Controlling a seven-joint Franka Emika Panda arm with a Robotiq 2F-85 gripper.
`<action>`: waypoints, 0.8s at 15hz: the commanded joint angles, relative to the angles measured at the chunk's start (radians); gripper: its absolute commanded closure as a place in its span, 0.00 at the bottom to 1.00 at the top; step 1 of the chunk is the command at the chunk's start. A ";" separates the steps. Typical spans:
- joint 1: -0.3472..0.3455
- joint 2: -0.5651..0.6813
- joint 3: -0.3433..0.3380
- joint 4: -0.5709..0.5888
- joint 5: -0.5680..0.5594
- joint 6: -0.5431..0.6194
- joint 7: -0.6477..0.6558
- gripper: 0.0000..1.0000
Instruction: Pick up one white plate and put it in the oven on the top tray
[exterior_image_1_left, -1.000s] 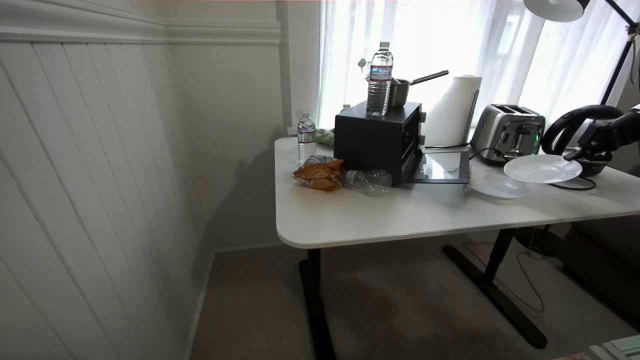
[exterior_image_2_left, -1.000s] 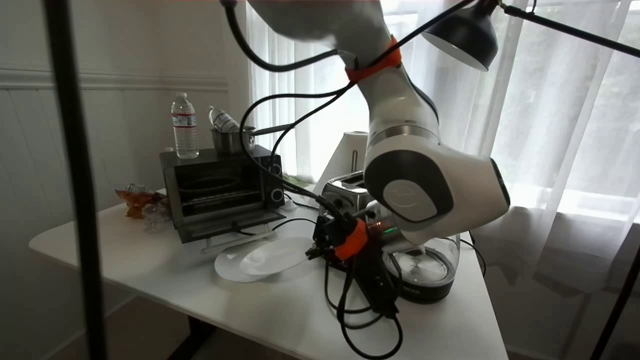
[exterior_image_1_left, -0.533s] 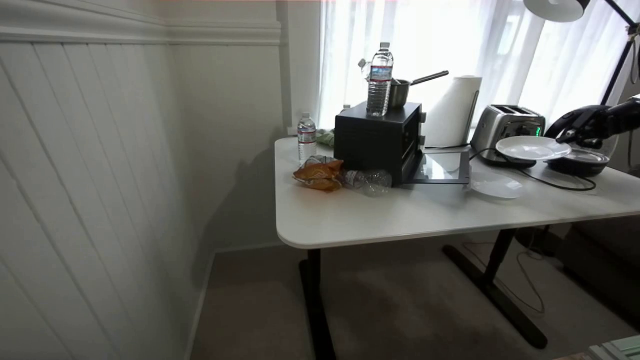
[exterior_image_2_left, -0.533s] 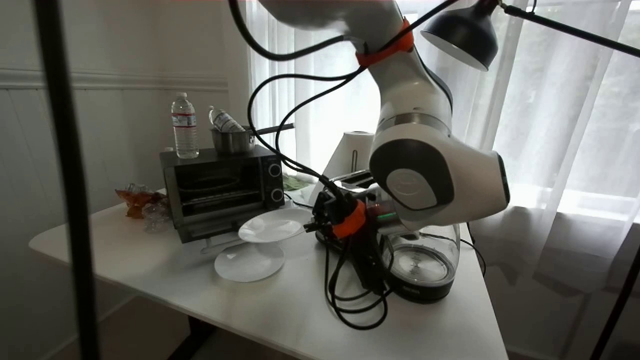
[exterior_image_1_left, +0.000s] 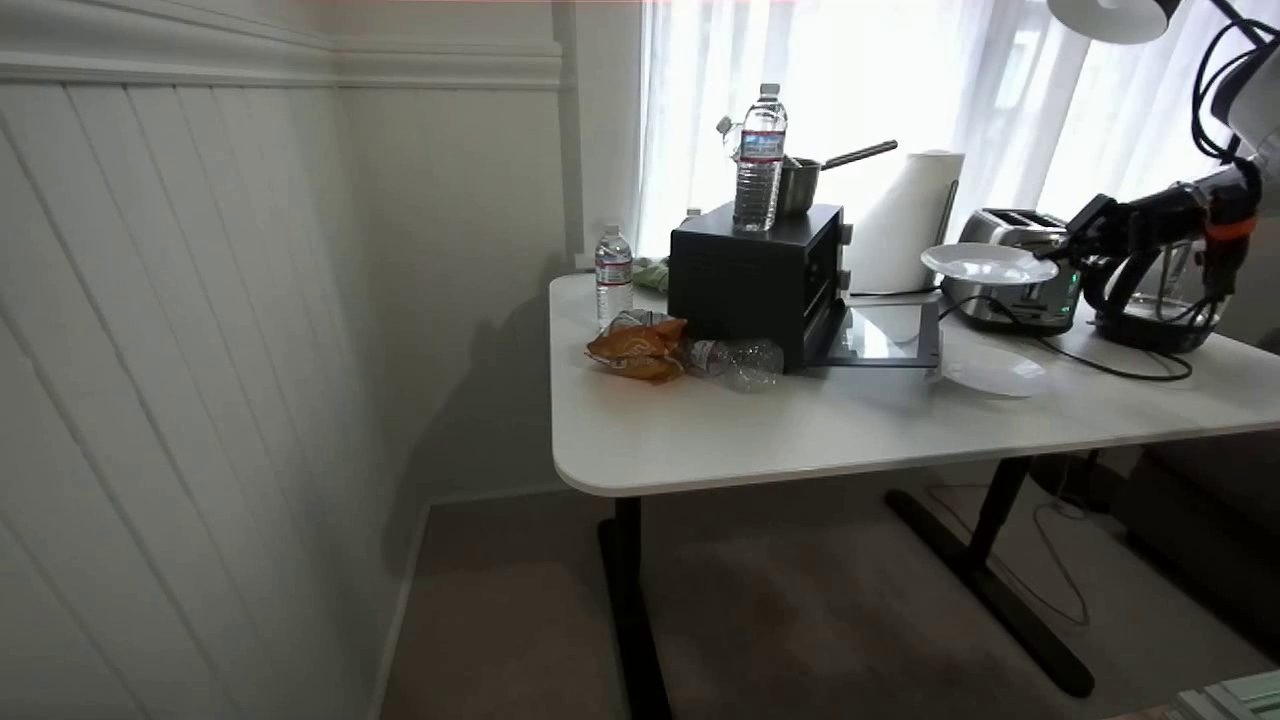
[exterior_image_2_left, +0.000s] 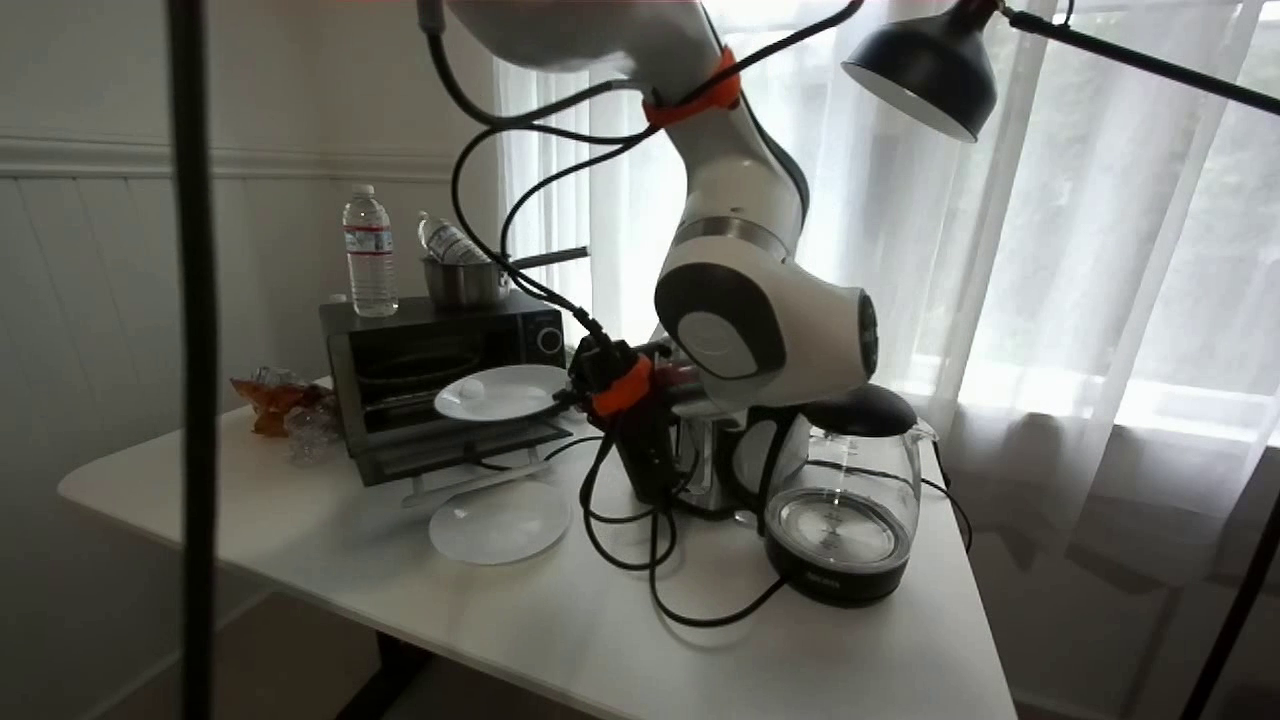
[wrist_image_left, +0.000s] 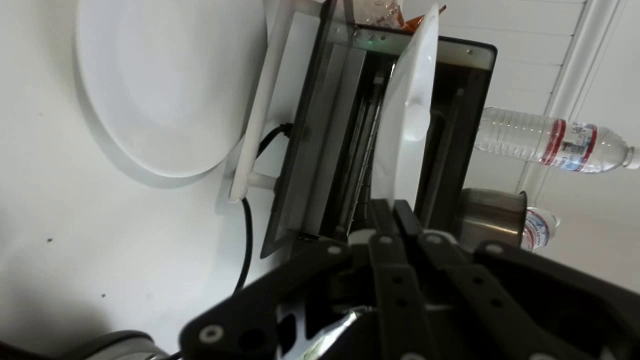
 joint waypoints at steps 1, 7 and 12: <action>0.049 0.034 0.022 0.021 0.097 0.032 0.040 0.97; 0.145 0.121 0.079 0.055 0.267 0.184 0.043 0.97; 0.216 0.183 0.114 0.111 0.407 0.305 0.041 0.97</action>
